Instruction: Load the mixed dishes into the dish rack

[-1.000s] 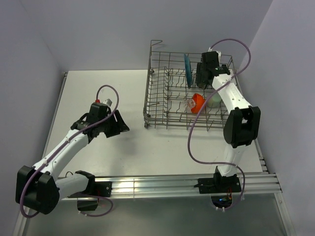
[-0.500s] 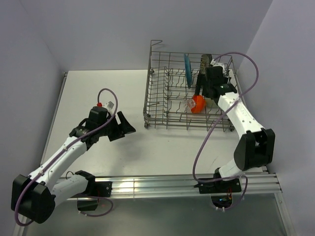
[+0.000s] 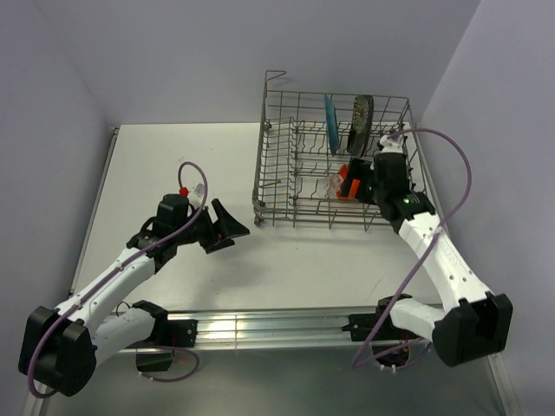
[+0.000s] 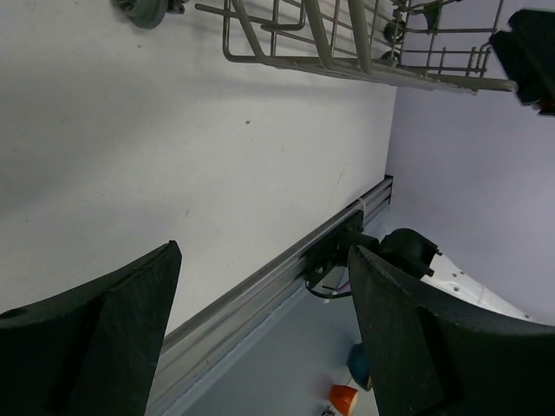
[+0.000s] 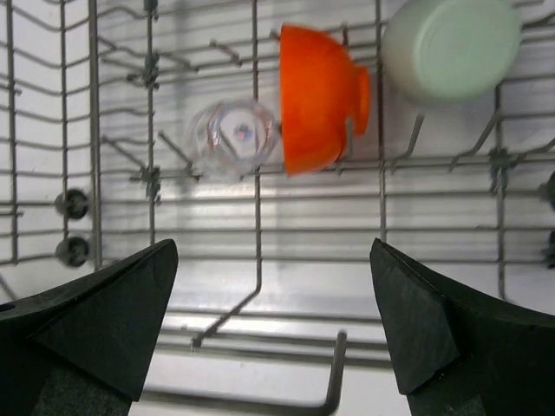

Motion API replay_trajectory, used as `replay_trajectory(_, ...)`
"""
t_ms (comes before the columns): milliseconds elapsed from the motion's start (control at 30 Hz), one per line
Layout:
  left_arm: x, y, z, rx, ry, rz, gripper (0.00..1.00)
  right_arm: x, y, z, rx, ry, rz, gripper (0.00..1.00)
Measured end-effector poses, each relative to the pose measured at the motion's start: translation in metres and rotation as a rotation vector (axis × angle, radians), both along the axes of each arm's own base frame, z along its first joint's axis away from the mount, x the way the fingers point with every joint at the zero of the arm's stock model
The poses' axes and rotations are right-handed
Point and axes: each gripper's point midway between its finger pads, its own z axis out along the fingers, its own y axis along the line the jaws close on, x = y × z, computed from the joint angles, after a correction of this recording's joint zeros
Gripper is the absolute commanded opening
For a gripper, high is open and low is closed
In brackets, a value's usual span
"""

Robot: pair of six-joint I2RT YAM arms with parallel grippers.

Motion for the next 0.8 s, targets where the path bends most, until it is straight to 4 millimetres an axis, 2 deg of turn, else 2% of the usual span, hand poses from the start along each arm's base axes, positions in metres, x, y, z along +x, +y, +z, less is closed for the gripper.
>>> replay_trajectory(167, -0.007, -0.004, -0.001, -0.053, 0.012, -0.01, 0.86, -0.033, 0.009, -0.005, 0.093, -0.025, 0.036, 1.0)
replay_trajectory(300, -0.009, -0.006, 0.01, -0.084, -0.023, -0.017, 0.86, -0.049, 0.02, 0.005, 0.181, -0.099, 0.081, 1.0)
replay_trajectory(433, -0.011, -0.009, 0.019, -0.124, -0.05, -0.032, 0.87, -0.059, 0.027, 0.004, 0.236, -0.161, 0.121, 1.0)
replay_trajectory(567, -0.019, -0.012, 0.012, -0.162, -0.032, -0.058, 0.87, -0.073, 0.038, -0.011, 0.298, -0.171, 0.172, 1.0)
replay_trajectory(800, -0.038, -0.014, -0.01, -0.234, 0.032, -0.092, 0.88, -0.093, 0.055, -0.008, 0.433, -0.261, 0.243, 1.0)
